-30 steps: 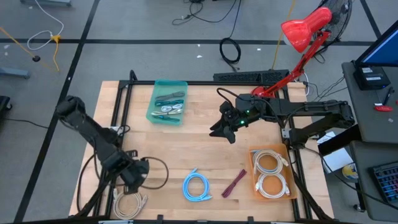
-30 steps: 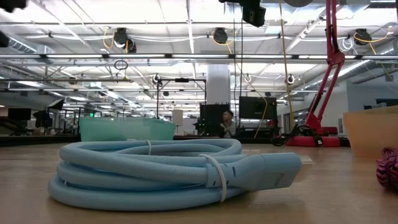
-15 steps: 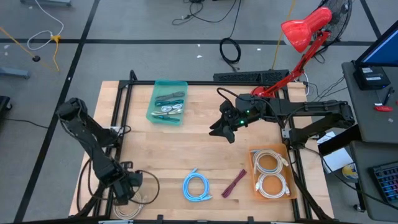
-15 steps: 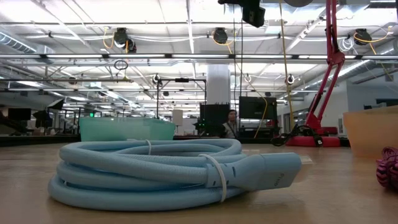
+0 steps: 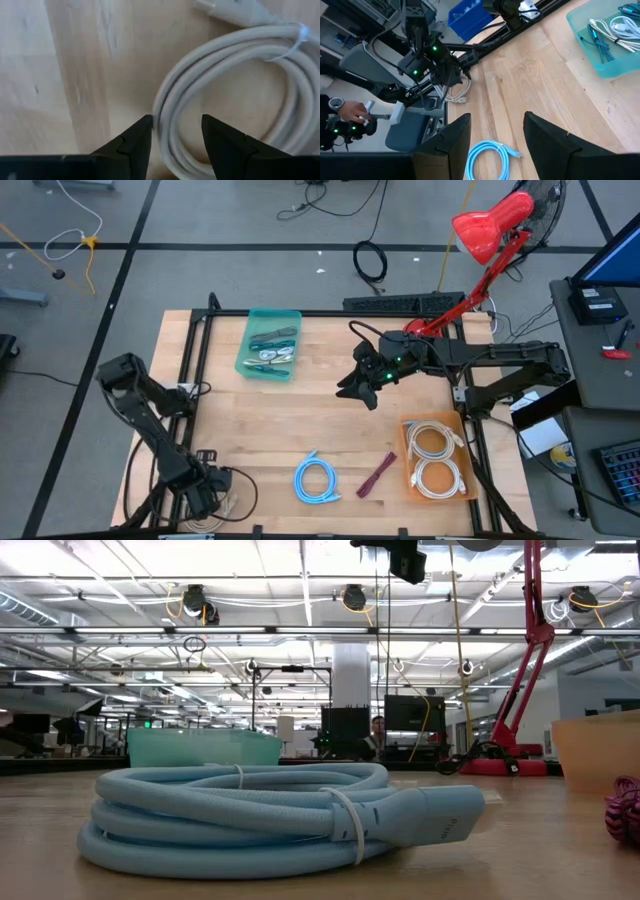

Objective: Pick & Place USB Port
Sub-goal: Put the light brown HDMI cable into the orange bin

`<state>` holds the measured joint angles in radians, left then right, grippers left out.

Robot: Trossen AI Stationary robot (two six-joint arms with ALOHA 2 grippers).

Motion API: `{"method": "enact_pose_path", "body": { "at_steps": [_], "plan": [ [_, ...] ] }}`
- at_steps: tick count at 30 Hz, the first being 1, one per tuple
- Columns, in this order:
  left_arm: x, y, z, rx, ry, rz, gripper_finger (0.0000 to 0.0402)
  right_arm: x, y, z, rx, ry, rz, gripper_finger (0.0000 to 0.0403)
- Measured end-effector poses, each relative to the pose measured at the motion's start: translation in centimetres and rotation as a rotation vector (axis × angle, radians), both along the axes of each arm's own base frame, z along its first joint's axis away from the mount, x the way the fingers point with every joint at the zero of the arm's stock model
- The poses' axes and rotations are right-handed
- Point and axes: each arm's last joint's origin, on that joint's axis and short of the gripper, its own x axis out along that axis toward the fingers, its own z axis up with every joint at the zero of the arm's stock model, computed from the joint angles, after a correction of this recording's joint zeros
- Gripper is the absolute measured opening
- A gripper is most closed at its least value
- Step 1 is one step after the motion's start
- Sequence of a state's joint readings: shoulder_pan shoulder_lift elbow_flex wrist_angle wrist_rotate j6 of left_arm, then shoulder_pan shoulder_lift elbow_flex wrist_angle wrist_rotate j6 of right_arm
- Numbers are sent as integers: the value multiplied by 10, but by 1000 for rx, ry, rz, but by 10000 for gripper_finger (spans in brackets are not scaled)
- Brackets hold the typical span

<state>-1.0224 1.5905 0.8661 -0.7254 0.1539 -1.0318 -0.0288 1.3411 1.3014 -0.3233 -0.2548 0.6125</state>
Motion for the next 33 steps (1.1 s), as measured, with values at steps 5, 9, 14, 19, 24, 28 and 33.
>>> {"method": "enact_pose_path", "body": {
  "at_steps": [5,9,14,19,24,28,33],
  "plan": [
    [2,-5,-12,21,31,30,172,0,0,0,4,1,-2,171],
    [3,-4,-16,37,68,73,112,0,0,0,10,1,-5,171],
    [6,7,-11,88,104,191,28,0,0,0,6,-1,-13,171],
    [16,36,2,225,66,418,28,1,-1,0,-24,-1,-76,171],
    [27,65,30,236,-67,664,28,1,-3,0,-28,2,-161,171],
    [33,92,56,196,-236,868,28,1,-6,1,-27,-1,-276,171],
    [38,128,87,165,-529,1091,28,2,-10,3,1,-27,-426,171]
  ]
}}
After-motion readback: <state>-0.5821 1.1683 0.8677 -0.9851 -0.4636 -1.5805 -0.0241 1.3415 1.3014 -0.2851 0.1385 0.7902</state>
